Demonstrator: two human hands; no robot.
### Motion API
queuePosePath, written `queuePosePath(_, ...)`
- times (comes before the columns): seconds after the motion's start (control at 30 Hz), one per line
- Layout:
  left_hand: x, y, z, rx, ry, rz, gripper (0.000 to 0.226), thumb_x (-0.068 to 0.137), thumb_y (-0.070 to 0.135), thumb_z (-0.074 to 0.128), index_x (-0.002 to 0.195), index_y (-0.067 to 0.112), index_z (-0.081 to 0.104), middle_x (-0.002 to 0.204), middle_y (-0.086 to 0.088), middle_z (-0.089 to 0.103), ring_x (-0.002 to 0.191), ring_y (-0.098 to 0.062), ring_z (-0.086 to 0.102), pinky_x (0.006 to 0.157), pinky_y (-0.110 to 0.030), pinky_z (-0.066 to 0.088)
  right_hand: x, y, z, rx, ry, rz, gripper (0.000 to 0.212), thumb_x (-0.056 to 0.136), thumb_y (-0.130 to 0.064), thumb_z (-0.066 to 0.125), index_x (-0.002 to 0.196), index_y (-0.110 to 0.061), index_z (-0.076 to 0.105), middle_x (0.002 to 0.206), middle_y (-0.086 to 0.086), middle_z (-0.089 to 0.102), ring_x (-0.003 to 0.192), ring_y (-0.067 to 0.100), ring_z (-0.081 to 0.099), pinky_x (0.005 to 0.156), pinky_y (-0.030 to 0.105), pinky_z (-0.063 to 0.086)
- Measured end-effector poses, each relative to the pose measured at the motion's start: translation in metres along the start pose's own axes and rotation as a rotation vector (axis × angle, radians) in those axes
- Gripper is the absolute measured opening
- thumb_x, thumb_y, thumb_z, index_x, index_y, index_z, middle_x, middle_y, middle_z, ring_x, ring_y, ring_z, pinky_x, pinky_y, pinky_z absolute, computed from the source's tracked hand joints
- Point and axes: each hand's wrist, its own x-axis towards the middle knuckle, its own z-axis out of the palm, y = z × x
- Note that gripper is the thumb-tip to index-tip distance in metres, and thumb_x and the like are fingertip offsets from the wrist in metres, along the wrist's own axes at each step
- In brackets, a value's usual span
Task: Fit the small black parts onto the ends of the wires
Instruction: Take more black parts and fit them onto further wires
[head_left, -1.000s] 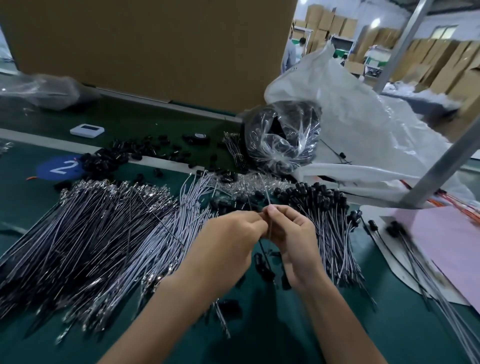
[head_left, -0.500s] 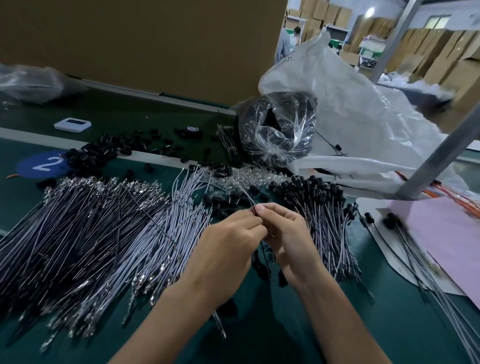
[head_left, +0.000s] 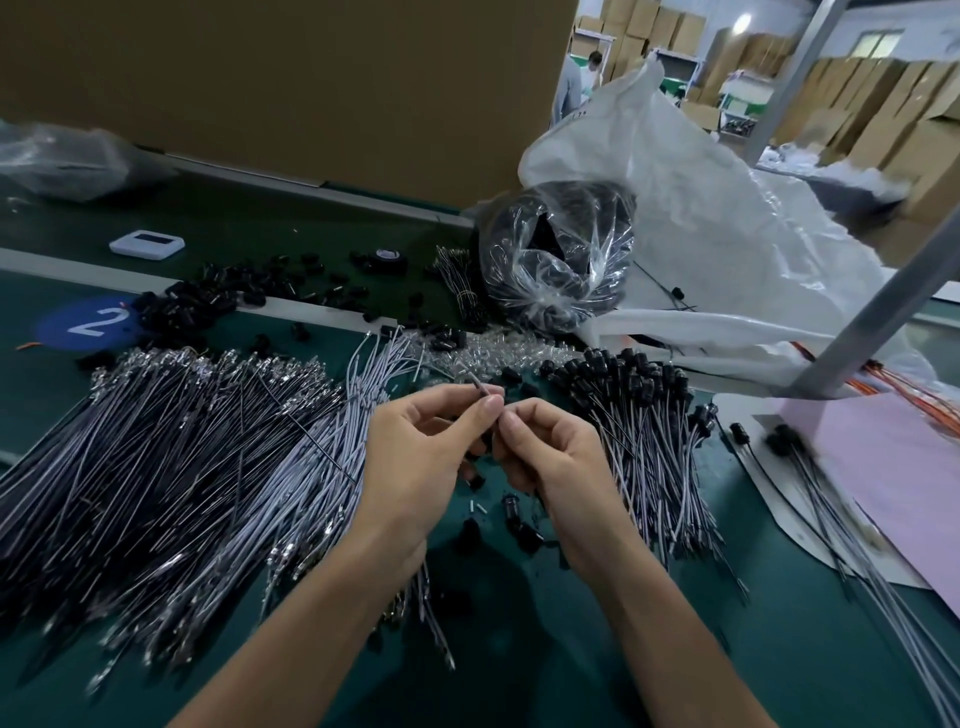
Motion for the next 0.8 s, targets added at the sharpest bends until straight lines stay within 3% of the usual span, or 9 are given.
queuePosePath(0.13, 0.003, -0.001, -0.003, -0.109, 0.066, -0.014, 0.015, 0.064, 0.027, 0.078, 0.077, 0.02, 0.08, 0.075, 0.0, 0.076, 0.059, -0.007, 0.065, 0.05, -0.016, 0.048, -0.001, 0.001, -0.001, -0.03, 0.04, -0.032, 0.012, 0.094, -0.011, 0.062, 0.085, -0.004, 0.068, 0.067, 0.001, 0.067, 0.054, 0.007, 0.054, 0.051, 0.016, 0.042)
queuePosePath(0.33, 0.006, -0.002, -0.007, -0.165, 0.104, -0.017, 0.021, 0.067, 0.025, 0.077, 0.086, 0.016, 0.079, 0.077, 0.003, 0.075, 0.058, -0.004, 0.062, 0.05, -0.016, 0.048, -0.001, 0.003, 0.0, -0.142, 0.078, -0.115, 0.008, 0.09, -0.007, 0.067, 0.083, -0.006, 0.072, 0.071, 0.011, 0.07, 0.06, 0.013, 0.061, 0.058, 0.02, 0.049)
queuePosePath(0.53, 0.008, -0.005, -0.005, -0.089, 0.108, -0.002, 0.006, 0.078, 0.015, 0.077, 0.083, 0.019, 0.079, 0.075, 0.003, 0.075, 0.059, -0.005, 0.062, 0.051, -0.016, 0.049, 0.0, 0.005, 0.001, -0.172, 0.112, -0.164, 0.004, 0.088, -0.004, 0.069, 0.087, -0.005, 0.073, 0.073, 0.007, 0.072, 0.061, 0.014, 0.066, 0.059, 0.021, 0.052)
queuePosePath(0.67, 0.012, -0.001, -0.008, 0.095, 0.069, -0.003, 0.021, 0.081, 0.013, 0.078, 0.1, 0.02, 0.075, 0.079, 0.006, 0.076, 0.067, -0.006, 0.067, 0.057, -0.018, 0.052, 0.003, 0.008, -0.001, -0.148, 0.209, -0.183, 0.006, 0.089, -0.002, 0.068, 0.086, -0.006, 0.071, 0.07, 0.004, 0.071, 0.059, 0.012, 0.066, 0.058, 0.02, 0.052)
queuePosePath(0.8, 0.046, 0.008, -0.01, 0.595, 0.078, 0.122, 0.044, 0.085, 0.013, 0.076, 0.125, 0.022, 0.061, 0.084, 0.016, 0.071, 0.08, -0.003, 0.067, 0.073, -0.023, 0.054, 0.008, 0.012, -0.01, -0.136, 0.4, -0.197, 0.009, 0.09, -0.005, 0.067, 0.085, -0.012, 0.07, 0.071, 0.002, 0.071, 0.061, 0.01, 0.065, 0.057, 0.02, 0.051)
